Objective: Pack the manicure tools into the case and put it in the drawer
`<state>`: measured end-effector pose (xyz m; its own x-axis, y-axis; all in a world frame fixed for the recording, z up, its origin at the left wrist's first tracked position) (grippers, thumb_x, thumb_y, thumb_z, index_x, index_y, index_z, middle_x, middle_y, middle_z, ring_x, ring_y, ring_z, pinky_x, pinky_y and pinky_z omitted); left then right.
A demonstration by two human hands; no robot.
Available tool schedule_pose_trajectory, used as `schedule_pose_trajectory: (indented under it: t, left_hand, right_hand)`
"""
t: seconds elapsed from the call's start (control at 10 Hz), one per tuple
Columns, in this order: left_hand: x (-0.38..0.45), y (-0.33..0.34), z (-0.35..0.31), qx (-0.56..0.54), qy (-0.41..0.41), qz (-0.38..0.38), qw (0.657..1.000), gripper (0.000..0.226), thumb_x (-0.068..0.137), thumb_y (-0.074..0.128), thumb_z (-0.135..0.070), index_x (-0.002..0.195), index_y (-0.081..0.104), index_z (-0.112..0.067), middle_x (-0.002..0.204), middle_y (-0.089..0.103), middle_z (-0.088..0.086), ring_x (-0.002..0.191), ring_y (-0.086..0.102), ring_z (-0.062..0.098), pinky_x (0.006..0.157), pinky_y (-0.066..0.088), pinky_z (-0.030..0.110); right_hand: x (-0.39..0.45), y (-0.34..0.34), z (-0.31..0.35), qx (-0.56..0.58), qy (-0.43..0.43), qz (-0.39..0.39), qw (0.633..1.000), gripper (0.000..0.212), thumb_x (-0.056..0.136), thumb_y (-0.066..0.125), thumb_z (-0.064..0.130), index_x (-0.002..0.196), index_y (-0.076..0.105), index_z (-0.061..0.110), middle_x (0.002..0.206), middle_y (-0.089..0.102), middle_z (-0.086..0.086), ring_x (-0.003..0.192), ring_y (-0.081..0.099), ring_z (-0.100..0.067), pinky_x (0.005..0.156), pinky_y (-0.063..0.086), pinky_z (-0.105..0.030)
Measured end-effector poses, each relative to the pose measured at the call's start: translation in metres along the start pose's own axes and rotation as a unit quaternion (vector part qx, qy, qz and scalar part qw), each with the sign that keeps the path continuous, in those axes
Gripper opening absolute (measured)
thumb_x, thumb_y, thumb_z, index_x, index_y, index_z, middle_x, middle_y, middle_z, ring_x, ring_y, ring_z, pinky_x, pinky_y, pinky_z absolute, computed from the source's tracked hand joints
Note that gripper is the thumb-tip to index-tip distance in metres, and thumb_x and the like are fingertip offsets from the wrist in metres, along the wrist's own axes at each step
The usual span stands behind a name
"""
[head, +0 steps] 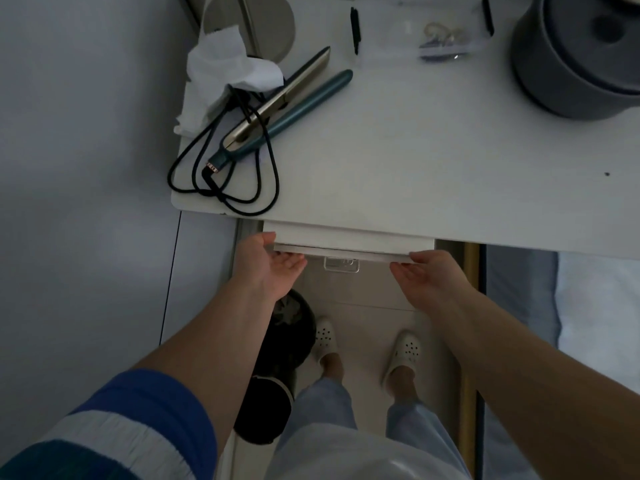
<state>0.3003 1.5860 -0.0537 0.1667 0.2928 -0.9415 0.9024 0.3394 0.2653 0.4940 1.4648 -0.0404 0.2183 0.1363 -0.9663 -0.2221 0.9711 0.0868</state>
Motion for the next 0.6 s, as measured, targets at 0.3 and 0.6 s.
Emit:
schedule_pose_trajectory:
  t: [0.3, 0.6]
  left_hand:
    - [0.004, 0.014, -0.006, -0.037, 0.006, 0.024, 0.999, 0.029, 0.083, 0.045, -0.015, 0.107, 0.048, 0.001, 0.111, 0.055, 0.020, 0.100, 0.054, 0.034, 0.100, 0.036, 0.047]
    - [-0.030, -0.011, 0.012, 0.256, 0.097, -0.082, 0.958, 0.014, 0.088, 0.048, -0.014, 0.079, 0.058, -0.010, 0.078, 0.064, 0.006, 0.071, 0.062, 0.018, 0.063, 0.047, 0.028]
  right_hand:
    - [0.002, 0.008, 0.011, 0.013, -0.018, 0.004, 1.000, 0.021, 0.088, 0.041, -0.006, 0.107, 0.050, 0.000, 0.129, 0.052, -0.018, 0.114, 0.054, -0.029, 0.084, 0.047, -0.036]
    - [-0.023, -0.043, 0.019, -0.232, -0.095, -0.005, 0.968, 0.013, 0.089, 0.050, 0.000, 0.096, 0.059, -0.007, 0.093, 0.063, -0.015, 0.088, 0.063, -0.026, 0.078, 0.052, -0.034]
Point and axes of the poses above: each hand's wrist, its own x-axis towards the middle knuckle, its own y-axis out of the palm, z = x × y, the point moved 6 cm from there along x, towards the middle knuckle
